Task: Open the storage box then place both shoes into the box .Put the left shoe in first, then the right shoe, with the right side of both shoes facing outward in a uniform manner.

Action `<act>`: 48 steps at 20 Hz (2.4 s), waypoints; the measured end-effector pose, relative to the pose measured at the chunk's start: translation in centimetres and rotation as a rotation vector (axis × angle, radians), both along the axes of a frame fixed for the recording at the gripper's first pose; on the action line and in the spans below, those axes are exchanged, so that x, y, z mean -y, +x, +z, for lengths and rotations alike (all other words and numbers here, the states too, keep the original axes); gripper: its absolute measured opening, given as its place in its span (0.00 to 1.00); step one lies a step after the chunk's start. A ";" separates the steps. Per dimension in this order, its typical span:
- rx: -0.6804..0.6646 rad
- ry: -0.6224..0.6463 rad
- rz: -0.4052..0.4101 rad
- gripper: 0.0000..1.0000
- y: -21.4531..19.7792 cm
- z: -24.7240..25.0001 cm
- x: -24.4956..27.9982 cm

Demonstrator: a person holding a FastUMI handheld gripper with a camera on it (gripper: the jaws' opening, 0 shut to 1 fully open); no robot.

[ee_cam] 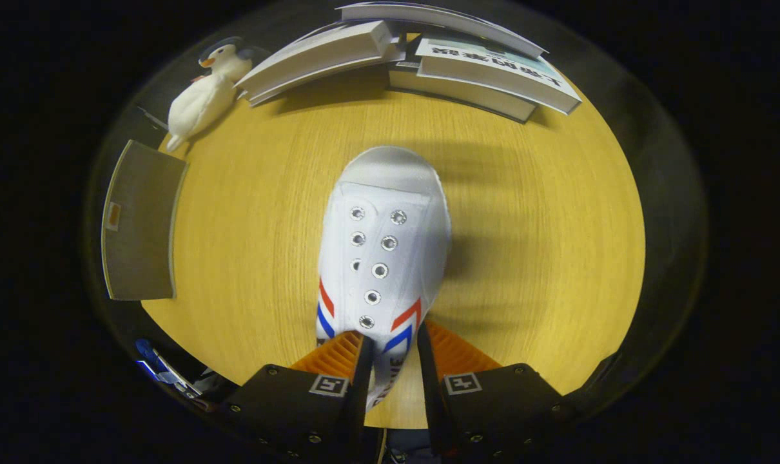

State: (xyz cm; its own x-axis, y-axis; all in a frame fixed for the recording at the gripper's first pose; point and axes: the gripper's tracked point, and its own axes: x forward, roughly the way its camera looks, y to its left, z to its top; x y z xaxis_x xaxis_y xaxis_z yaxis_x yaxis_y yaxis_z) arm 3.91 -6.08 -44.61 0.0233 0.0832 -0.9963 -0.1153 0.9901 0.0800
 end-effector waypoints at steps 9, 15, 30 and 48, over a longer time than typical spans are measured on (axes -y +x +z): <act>-0.010 0.036 -0.084 0.02 -0.4 2.0 0.3; 0.052 0.064 -0.041 0.01 0.7 6.7 -1.8; 0.165 0.199 0.100 0.01 4.2 15.0 -13.8; 0.203 0.264 0.361 0.02 7.0 20.5 -31.1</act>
State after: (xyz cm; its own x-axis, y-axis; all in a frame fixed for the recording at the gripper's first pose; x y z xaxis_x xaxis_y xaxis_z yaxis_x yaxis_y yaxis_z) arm 10.91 24.99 -24.13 0.1382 0.3707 -0.9184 -0.4871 0.8328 0.2629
